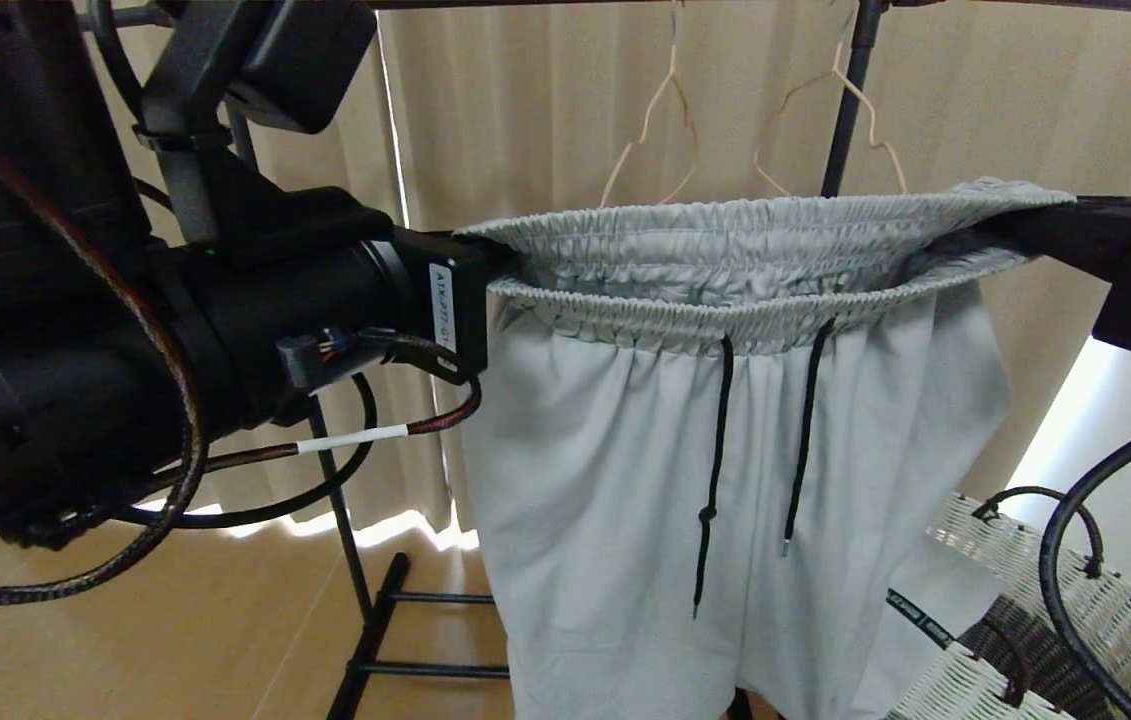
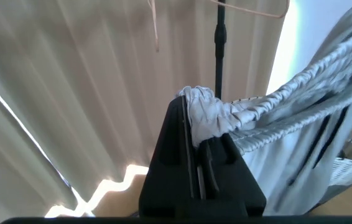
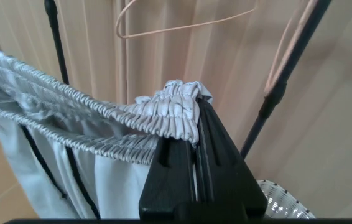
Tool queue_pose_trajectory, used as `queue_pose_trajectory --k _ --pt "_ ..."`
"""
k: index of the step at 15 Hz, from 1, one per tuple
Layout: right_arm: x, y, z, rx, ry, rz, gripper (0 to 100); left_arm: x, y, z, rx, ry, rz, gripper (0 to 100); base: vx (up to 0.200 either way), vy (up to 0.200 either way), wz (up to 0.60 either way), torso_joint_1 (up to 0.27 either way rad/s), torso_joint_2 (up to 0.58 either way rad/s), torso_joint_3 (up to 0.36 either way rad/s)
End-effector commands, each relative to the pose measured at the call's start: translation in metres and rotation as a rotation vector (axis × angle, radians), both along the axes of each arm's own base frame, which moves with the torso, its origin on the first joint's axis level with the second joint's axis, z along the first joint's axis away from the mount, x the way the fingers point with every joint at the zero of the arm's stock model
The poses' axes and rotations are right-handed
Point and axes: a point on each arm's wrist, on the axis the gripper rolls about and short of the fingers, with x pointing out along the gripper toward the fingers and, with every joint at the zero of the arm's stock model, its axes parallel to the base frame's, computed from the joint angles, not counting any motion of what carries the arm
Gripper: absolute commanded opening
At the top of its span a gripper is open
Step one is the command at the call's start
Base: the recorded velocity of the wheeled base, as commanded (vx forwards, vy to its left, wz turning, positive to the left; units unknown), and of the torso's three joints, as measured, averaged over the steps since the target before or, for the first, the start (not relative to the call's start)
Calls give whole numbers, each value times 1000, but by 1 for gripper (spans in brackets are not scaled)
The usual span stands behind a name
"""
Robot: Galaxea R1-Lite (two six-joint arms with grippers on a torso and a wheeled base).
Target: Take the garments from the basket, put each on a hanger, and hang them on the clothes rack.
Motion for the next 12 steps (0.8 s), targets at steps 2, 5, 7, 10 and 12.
queue_pose_trajectory --k 2,5,7,10,12 --pt "-6 -4 3 10 -16 0 0 1 -3 -2 11 1 -4 0 0 0 0 0 0 0" --pt "-11 -6 1 8 -16 -7 0 4 -7 -5 22 8 -7 0 0 0 0 0 0 0" --pt "-23 -14 2 12 -30 -9 0 9 -12 -4 20 5 -7 0 0 0 0 0 0 0" --pt "-39 -22 1 14 -32 -1 0 22 -24 -1 15 0 0 0 0 0 0 0 0 0" --pt "-54 -25 0 3 -12 45 0 31 -32 0 9 -5 5 0 0 0 0 0 0 0"
